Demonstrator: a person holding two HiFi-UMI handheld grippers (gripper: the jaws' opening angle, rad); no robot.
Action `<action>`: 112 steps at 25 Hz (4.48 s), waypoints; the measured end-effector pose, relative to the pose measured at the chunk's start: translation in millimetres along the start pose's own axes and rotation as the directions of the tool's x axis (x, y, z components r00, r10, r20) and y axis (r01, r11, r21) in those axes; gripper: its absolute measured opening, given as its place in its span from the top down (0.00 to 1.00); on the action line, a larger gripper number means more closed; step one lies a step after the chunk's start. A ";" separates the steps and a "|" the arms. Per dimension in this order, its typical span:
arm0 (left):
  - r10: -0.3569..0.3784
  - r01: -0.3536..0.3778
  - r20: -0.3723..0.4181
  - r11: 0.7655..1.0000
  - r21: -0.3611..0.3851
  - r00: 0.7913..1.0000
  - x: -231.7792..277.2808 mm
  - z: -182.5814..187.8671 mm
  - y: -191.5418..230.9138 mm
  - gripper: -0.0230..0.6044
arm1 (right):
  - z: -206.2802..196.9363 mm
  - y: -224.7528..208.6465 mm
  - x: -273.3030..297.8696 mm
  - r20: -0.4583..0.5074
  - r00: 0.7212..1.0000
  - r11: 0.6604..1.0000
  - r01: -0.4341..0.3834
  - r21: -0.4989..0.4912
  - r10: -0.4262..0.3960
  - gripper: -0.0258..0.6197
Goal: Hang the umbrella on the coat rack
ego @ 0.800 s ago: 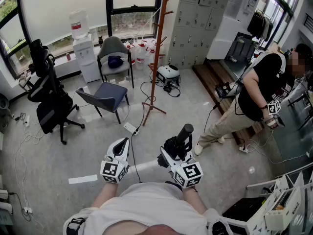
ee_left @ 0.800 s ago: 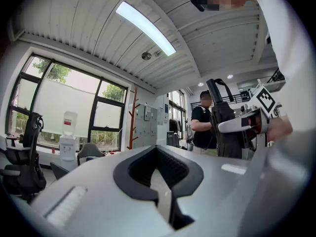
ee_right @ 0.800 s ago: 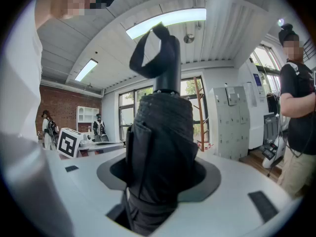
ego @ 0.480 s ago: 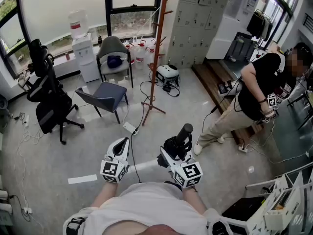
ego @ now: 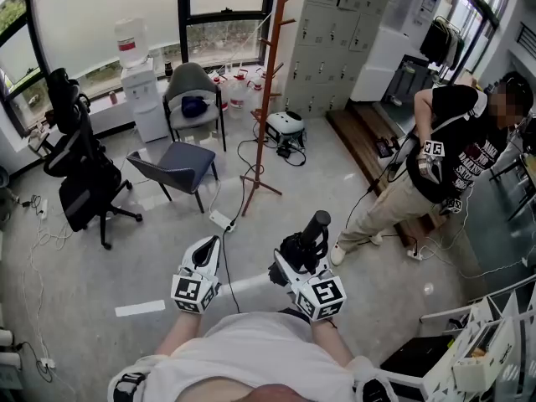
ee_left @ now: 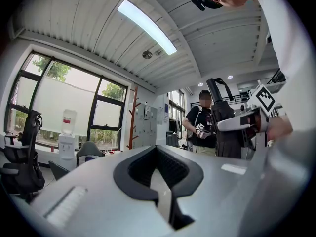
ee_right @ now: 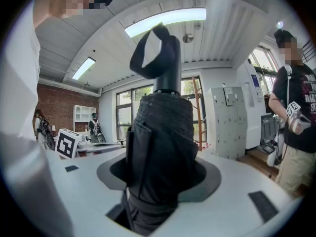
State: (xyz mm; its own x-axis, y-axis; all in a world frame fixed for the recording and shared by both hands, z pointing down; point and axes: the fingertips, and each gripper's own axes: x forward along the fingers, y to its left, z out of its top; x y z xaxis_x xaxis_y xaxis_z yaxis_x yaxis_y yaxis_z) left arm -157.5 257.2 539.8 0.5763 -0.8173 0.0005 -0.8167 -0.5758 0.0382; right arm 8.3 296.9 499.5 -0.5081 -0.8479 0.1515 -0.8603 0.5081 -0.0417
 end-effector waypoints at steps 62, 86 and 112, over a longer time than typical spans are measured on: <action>0.107 -0.105 -0.045 0.994 0.031 0.993 460.1 8.8 209.1 0.95 | 110.1 -351.1 431.4 -0.020 0.979 0.977 -0.203 -0.067 0.202 0.57; 0.077 -0.077 -0.050 0.997 0.002 0.996 451.7 -4.4 236.0 0.95 | 158.1 -392.7 459.9 0.022 0.996 0.993 -0.082 -0.079 0.084 0.57; 0.120 -0.120 -0.052 0.993 0.004 0.991 444.4 2.0 252.6 0.95 | 255.6 -487.9 556.1 -0.001 0.997 0.986 0.073 -0.152 -0.074 0.57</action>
State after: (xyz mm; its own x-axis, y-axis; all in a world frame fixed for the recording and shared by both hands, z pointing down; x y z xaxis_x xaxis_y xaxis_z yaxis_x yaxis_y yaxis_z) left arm -107.8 -251.5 547.6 0.4747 -0.8783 0.0568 -0.8801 -0.4735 0.0340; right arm 134.8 -461.3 351.6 -0.4427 -0.8831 0.1553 -0.8789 0.4617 0.1200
